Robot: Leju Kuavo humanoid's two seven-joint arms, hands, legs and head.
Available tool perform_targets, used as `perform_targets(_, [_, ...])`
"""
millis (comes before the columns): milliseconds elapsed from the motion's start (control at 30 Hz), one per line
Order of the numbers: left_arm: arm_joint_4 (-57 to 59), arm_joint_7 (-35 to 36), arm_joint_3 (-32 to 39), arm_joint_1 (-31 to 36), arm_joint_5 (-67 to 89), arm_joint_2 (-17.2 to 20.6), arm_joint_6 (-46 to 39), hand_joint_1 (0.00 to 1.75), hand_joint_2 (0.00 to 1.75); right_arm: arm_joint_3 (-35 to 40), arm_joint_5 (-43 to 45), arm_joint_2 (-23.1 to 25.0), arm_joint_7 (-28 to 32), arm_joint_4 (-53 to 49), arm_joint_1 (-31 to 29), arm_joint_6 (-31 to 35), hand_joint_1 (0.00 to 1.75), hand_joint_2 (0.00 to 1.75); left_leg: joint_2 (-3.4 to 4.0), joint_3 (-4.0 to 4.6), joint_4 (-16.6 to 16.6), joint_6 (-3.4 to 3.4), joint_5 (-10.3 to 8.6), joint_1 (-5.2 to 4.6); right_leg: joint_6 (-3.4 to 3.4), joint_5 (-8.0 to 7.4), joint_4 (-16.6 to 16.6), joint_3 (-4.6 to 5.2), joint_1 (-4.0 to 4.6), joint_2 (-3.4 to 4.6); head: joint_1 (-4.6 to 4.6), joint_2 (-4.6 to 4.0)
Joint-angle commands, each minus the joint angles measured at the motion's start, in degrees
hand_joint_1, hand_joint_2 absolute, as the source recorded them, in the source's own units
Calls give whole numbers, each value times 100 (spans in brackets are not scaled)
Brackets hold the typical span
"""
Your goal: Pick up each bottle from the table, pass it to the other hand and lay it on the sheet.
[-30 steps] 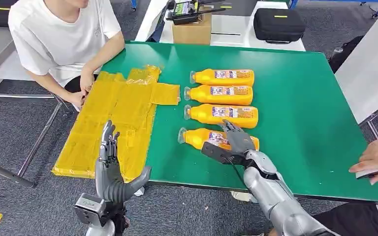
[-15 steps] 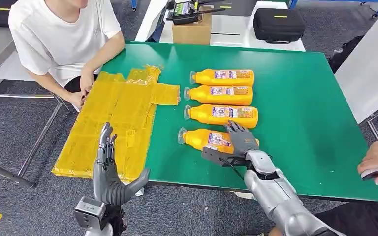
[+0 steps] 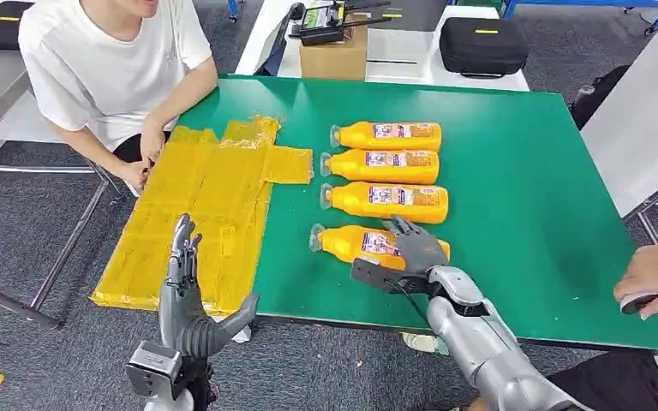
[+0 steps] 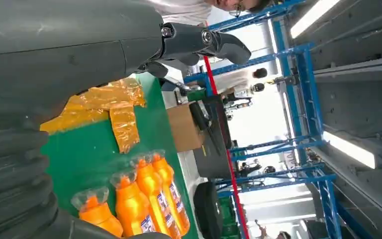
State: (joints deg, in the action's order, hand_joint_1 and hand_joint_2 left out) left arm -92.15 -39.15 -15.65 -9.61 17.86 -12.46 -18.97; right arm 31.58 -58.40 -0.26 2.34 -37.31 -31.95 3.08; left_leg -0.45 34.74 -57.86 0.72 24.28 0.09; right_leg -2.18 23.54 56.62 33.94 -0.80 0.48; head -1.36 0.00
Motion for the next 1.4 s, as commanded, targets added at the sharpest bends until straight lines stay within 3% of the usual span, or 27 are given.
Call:
perform_targets(33, [256,-82,77,114,319,189,-306,0,175,52,29,-13,-32,696,306,-92,175,175,-16,-32,16,-5,0,7,8,5,-20,-39,8,-22,0,0])
perform_targets(200, [266,-68,74,127,335,203,-325,0,175,57,75,-39,-23,733,294,-168,175,175,-19,-33,18,-6,-1,7,10,5,-23,-42,9,-25,0,-2])
perform_targets(533, [174,-39,139,32,41,164,-245,0,175,-167,307,-313,-31,574,832,-25,175,175,-34,-51,17,-4,3,8,6,12,-25,-54,9,-38,0,0])
perform_targets(600, [180,-41,144,35,-42,176,-207,0,175,-403,645,-289,265,445,1001,-38,175,175,-44,-60,20,-4,6,11,3,20,-32,-52,14,-51,0,0])
perform_targets(633, [226,-64,124,56,-174,200,-102,0,175,-629,1159,-287,817,221,1196,-236,175,175,-47,-79,18,-1,19,10,-3,31,-31,-41,12,-49,2,0])
perform_targets(733, [329,-18,105,67,-833,227,476,0,175,-1081,2436,-256,1708,-807,1792,-504,175,175,-55,-133,22,5,47,14,-15,57,-51,-98,16,-52,0,0])
perform_targets(867, [390,247,126,-42,-1508,206,1189,0,175,-1325,3641,79,2015,-2622,2394,-571,175,175,-3,-192,17,-3,96,24,-9,68,-63,-149,28,-2,7,0])
perform_targets(933, [396,246,128,-57,-1512,194,1185,0,175,-1259,3686,119,1828,-2824,2384,-561,175,175,29,-197,14,4,114,15,-10,72,-52,-212,19,25,2,0])
perform_targets(1100, [508,651,282,-64,-2190,66,1516,0,175,-1329,4078,363,2136,-3246,2386,-260,175,175,20,-158,8,4,106,15,-9,69,-46,-170,18,19,2,-2])
perform_targets(1200, [775,797,61,21,-2528,259,2172,0,175,-1117,3986,399,2304,-3429,2336,-59,175,175,27,-129,9,8,101,11,-10,68,-43,-144,14,24,2,0])
perform_targets(1300, [904,513,-264,48,-2049,349,2296,0,175,-829,3912,446,2700,-3616,2318,-89,175,175,29,-112,11,10,100,12,-9,68,-46,-128,15,24,0,-2])
perform_targets(1400, [930,499,-306,74,-2016,309,2278,0,175,-768,3908,497,2684,-3651,2325,-88,175,175,23,-107,9,11,101,11,-11,72,-44,-126,14,20,0,0])
